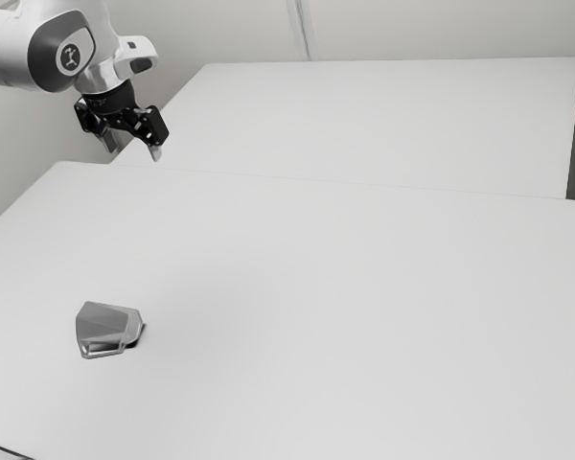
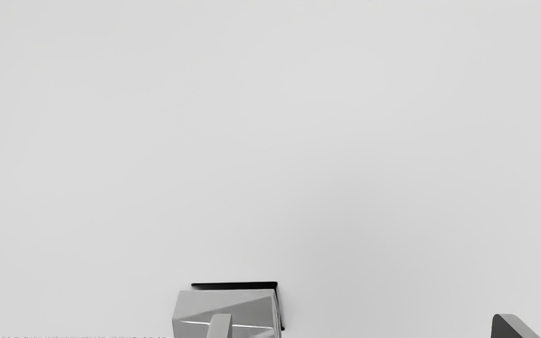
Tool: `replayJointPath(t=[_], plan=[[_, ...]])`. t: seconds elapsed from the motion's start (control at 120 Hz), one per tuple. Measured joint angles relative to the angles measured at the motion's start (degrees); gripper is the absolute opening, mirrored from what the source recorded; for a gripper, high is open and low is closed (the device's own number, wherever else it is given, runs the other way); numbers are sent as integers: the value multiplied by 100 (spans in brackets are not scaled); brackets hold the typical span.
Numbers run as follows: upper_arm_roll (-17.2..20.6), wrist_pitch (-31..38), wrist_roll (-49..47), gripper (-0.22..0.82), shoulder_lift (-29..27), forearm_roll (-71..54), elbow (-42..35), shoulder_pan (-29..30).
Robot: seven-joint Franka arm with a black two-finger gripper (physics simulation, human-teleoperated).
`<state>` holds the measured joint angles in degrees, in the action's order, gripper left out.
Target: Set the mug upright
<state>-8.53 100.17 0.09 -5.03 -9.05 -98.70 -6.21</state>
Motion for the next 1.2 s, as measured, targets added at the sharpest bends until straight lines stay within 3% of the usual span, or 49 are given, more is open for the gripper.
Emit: replayJointPath(t=[0.258,0.433,0.6,0.85,1.2], plan=[[-59,23,-145,60,26,-1,-168,107],[-78,35,-216,60,38,639,-441,749],[-79,-5,-125,60,87,1486,-842,1768],[-86,-74,509,60,815,2330,-905,2974],[-89,-246,1950,60,1806,3226,-886,3711]])
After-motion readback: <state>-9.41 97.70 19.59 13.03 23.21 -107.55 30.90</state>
